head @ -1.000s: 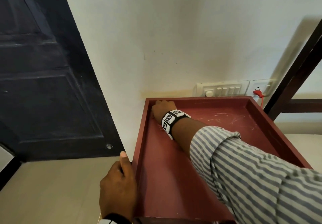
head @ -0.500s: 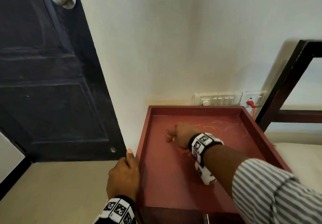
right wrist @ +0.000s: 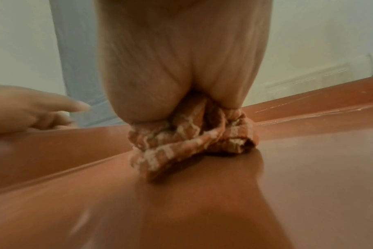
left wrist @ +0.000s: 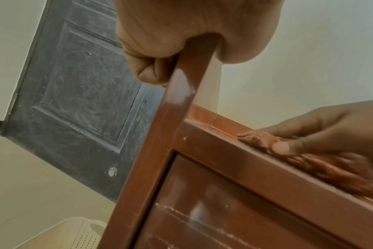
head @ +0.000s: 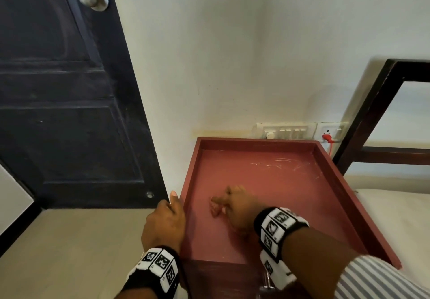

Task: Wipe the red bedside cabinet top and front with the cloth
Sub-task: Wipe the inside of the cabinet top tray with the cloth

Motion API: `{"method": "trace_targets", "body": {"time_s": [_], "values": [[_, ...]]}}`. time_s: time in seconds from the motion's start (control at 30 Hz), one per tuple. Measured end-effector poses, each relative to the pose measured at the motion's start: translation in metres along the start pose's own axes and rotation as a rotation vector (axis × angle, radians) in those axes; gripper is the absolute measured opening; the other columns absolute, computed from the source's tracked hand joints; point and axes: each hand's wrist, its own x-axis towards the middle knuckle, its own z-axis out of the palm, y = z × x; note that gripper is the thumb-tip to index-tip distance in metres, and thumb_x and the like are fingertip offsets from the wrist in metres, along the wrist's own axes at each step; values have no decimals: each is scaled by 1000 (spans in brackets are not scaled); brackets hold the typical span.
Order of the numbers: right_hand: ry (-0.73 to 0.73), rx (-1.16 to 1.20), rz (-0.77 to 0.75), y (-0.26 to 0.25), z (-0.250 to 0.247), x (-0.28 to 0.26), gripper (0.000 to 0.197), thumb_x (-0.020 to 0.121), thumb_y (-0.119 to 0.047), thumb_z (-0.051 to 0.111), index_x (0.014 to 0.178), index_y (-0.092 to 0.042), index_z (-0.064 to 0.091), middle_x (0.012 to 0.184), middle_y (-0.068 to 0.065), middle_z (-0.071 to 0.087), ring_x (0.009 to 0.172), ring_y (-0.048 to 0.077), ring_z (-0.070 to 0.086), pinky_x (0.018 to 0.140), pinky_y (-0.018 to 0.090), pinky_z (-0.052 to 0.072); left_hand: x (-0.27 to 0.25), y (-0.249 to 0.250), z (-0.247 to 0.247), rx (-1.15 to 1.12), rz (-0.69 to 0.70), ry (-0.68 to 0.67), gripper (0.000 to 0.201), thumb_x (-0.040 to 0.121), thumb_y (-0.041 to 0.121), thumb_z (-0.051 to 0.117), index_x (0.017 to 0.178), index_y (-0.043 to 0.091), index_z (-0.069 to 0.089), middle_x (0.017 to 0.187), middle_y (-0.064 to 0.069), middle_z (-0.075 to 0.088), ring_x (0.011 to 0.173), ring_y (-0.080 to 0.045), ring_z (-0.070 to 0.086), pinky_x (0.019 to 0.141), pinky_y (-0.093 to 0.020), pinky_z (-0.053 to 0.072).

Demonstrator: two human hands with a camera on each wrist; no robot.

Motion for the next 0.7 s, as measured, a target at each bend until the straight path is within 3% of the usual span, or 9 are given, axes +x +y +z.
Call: {"method": "trace_targets", "body": {"time_s": [0.07, 0.17, 0.23, 0.37, 0.53, 0.6, 0.7], "values": [[43, 47, 72, 6, -7, 33, 34, 94, -37, 44, 108, -64, 60, 119, -8, 49, 121, 20, 45, 110, 47, 41, 2, -1, 1, 8, 1, -2, 65, 102, 62, 23, 91, 14, 65, 89, -13, 69, 85, -37, 65, 76, -41, 50], [82, -83, 185, 12, -24, 79, 44, 94, -29, 53, 129, -54, 58, 133, -1, 45, 130, 27, 40, 110, 46, 41, 4, -2, 2, 0, 18, 21, 61, 102, 61, 24, 80, 16, 60, 78, -8, 66, 76, -33, 64, 72, -40, 52], [106, -154, 223, 11, -36, 107, 46, 98, -32, 50, 141, -50, 52, 143, 5, 40, 135, 31, 35, 112, 50, 37, 6, -3, 4, -17, 35, 31, 61, 101, 60, 25, 75, 17, 59, 71, -4, 64, 69, -27, 62, 65, -36, 50], [136, -120, 240, 12, -51, 154, 40, 100, -35, 53, 137, -49, 57, 143, 6, 41, 136, 34, 33, 112, 55, 35, 12, -10, 10, -78, 32, 23, 64, 99, 64, 23, 69, 20, 59, 64, 0, 63, 62, -20, 62, 61, -34, 52], [128, -68, 231, 11, -59, 165, 41, 99, -28, 55, 135, -47, 59, 140, 3, 43, 134, 33, 35, 107, 52, 33, 13, -10, 11, -144, 27, 10, 65, 97, 64, 24, 66, 19, 58, 64, -2, 64, 63, -22, 62, 61, -35, 50], [154, -56, 225, 5, -55, 157, 37, 99, -32, 56, 134, -43, 60, 139, 5, 43, 134, 35, 36, 109, 51, 33, 13, -10, 11, -139, 12, -5, 68, 98, 65, 23, 68, 18, 61, 66, -2, 66, 65, -23, 64, 65, -37, 55], [92, -94, 172, -16, -42, 131, 32, 100, -36, 54, 127, -50, 64, 143, 2, 41, 135, 33, 35, 111, 53, 33, 13, -9, 10, -63, -18, -19, 72, 96, 68, 19, 77, 17, 67, 76, -4, 69, 74, -25, 66, 75, -41, 58]]}}
